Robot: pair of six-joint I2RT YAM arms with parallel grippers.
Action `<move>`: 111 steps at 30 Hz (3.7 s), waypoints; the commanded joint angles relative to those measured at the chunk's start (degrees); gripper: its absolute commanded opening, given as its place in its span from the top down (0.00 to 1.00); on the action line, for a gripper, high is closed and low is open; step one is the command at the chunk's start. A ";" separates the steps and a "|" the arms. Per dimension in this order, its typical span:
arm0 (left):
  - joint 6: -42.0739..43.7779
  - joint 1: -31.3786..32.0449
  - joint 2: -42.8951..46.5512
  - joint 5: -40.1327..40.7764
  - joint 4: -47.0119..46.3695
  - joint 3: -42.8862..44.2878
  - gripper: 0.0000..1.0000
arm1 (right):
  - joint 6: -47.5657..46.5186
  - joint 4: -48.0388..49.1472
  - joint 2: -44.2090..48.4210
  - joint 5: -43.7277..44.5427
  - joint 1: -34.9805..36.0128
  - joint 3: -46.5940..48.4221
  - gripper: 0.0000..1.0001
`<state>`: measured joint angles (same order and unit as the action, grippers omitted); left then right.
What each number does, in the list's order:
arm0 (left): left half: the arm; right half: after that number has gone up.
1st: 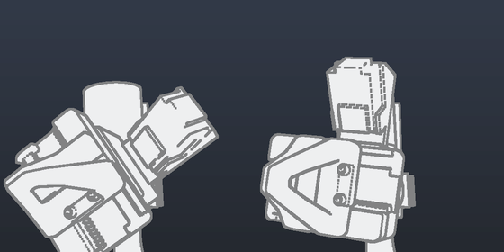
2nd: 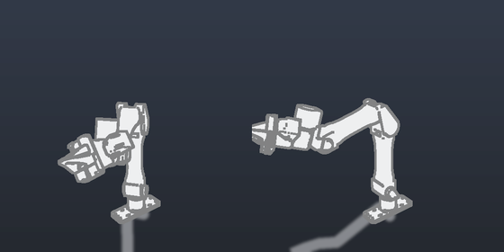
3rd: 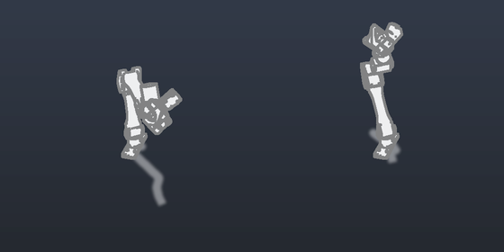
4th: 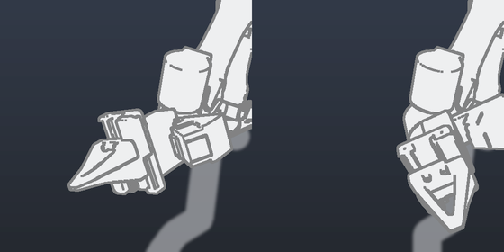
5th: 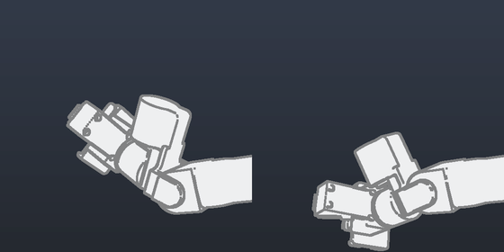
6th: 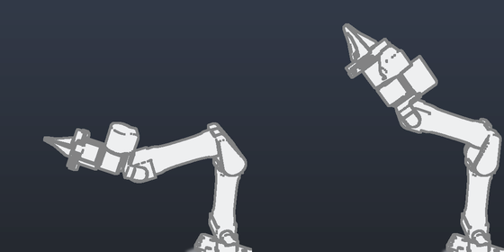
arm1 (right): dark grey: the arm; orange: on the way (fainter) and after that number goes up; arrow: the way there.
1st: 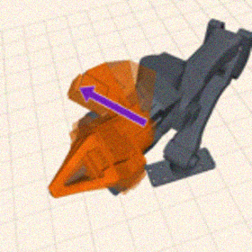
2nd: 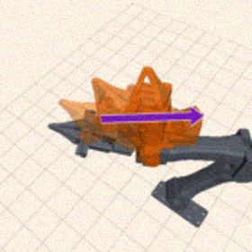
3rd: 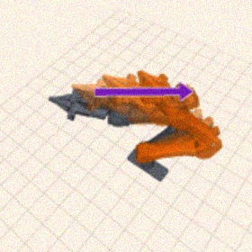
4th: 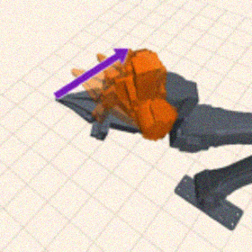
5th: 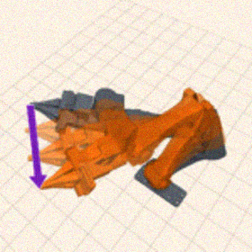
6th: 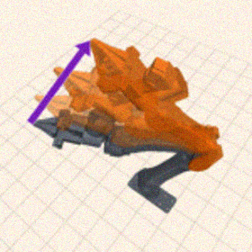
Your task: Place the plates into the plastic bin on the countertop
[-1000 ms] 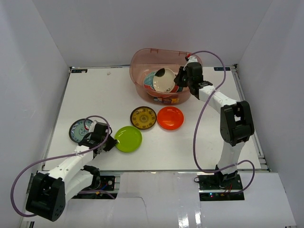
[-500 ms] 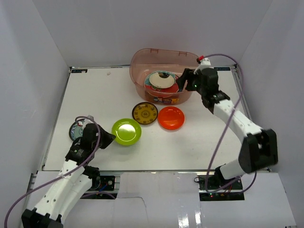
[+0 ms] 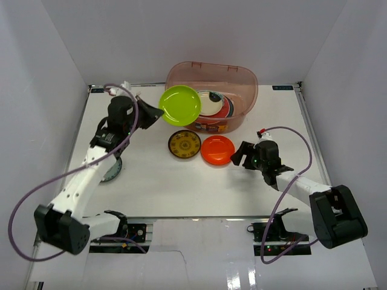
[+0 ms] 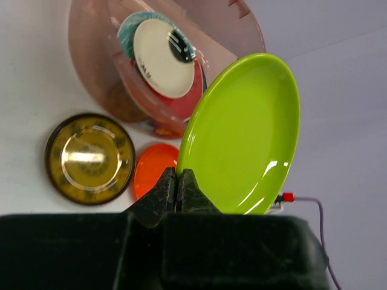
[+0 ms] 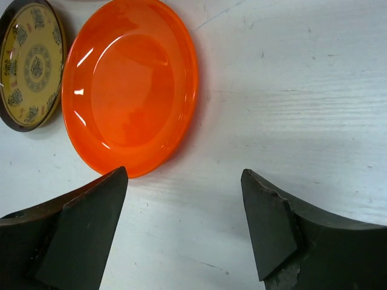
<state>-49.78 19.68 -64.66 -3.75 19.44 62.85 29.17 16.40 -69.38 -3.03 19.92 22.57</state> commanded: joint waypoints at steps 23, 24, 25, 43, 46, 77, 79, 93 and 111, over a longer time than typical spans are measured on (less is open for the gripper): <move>11.81 5.19 -65.06 -2.84 0.07 58.62 0.67 | 9.94 21.13 -18.07 -4.71 -0.24 -0.42 0.72; 11.72 5.19 -64.63 -3.02 0.07 58.27 0.55 | 9.94 21.04 -17.98 -4.36 -0.32 -0.33 0.77; 11.81 5.28 -64.10 -3.28 -0.02 58.26 0.50 | 9.94 20.95 -17.72 -4.27 -0.41 -0.33 0.81; 13.59 4.75 -14.72 6.82 -8.54 3.99 0.19 | 2.04 -4.62 22.37 -4.97 -0.32 7.82 0.92; 10.68 4.66 -9.87 7.79 -9.95 -9.03 0.18 | 1.07 -3.93 16.58 -2.34 -0.59 15.80 0.92; 3.64 2.64 -38.34 10.95 -22.87 -11.96 0.69 | -2.36 -3.58 -20.99 -4.79 -1.55 46.36 0.36; 3.90 2.64 -37.91 11.22 -21.74 -11.96 0.96 | -2.36 -1.47 -15.03 -5.76 -1.55 38.48 0.36; 8.12 2.82 -0.14 4.64 -5.57 -19.17 1.00 | 2.29 -0.23 21.20 -11.47 -0.15 -4.09 0.34; 9.96 3.61 -36.83 0.14 -4.06 33.52 1.00 | 3.79 4.07 21.93 -13.94 3.28 -13.95 0.35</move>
<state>-40.93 23.05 -97.89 -2.66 15.07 89.19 32.77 17.06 -46.68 -15.81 22.24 9.21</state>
